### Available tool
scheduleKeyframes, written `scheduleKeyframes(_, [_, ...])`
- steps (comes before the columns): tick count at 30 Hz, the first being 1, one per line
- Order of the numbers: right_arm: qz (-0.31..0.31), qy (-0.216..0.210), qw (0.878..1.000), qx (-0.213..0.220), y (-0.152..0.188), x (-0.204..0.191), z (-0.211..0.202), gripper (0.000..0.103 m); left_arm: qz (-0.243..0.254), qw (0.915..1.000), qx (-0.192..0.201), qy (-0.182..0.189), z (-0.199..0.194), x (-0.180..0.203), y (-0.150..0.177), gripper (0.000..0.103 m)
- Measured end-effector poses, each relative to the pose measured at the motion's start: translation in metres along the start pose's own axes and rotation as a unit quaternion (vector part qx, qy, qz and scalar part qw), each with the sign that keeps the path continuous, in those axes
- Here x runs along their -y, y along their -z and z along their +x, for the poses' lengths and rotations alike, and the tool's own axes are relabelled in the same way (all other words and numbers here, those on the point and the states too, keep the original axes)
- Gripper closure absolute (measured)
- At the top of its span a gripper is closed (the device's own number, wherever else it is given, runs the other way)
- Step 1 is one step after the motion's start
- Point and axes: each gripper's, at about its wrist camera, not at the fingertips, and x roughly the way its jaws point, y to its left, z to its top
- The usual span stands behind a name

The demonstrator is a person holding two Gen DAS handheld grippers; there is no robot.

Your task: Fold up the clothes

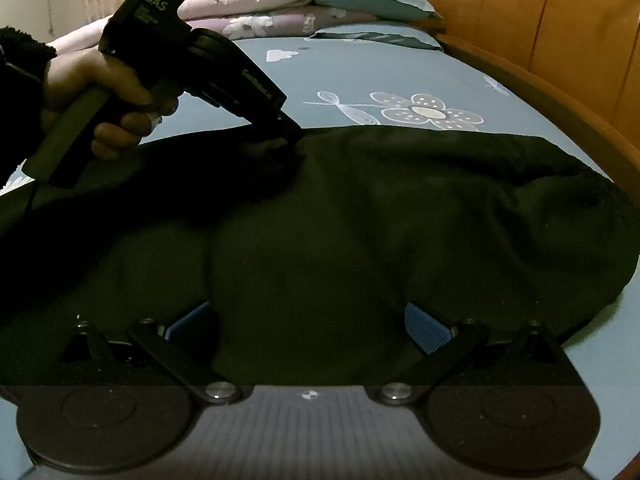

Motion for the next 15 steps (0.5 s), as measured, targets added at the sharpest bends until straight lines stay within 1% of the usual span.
scheduleKeyframes(2, [-0.001,0.001,1.000,0.002,0.000,0.000,-0.001,0.000,-0.001,1.0000,0.000,-0.010,-0.001,0.001,-0.002,0.082])
scheduleKeyframes(4, [-0.002,0.001,1.000,0.002,0.000,0.000,-0.002,0.000,-0.005,0.9996,0.002,-0.028,-0.002,-0.002,-0.005,0.082])
scheduleKeyframes(6, [-0.002,0.001,1.000,0.002,0.000,0.001,-0.003,0.000,-0.018,0.9989,-0.001,-0.044,-0.004,-0.009,-0.006,0.071])
scheduleKeyframes(7, [-0.001,0.003,1.000,0.002,-0.002,0.001,-0.004,0.000,-0.028,0.9986,0.001,-0.045,-0.010,-0.012,-0.004,0.072])
scheduleKeyframes(8, [0.002,0.002,1.000,0.006,-0.005,0.001,-0.007,0.000,-0.038,0.9982,0.003,-0.045,-0.015,-0.016,-0.002,0.075])
scheduleKeyframes(11, [0.002,-0.004,0.998,0.069,-0.020,0.010,-0.029,0.000,-0.039,0.9983,0.017,-0.039,-0.047,-0.019,0.009,0.074])
scheduleKeyframes(12, [-0.008,-0.001,0.997,0.082,-0.028,0.014,-0.032,0.000,-0.036,0.9984,0.017,-0.041,-0.058,-0.020,0.013,0.074])
scheduleKeyframes(13, [-0.019,0.003,0.996,0.089,-0.038,0.018,-0.033,0.000,-0.034,0.9982,0.013,-0.047,-0.067,-0.022,0.018,0.073])
scheduleKeyframes(15, [-0.030,0.011,0.996,0.087,-0.057,0.030,-0.022,0.000,-0.033,0.9978,0.001,-0.058,-0.083,-0.025,0.028,0.071])
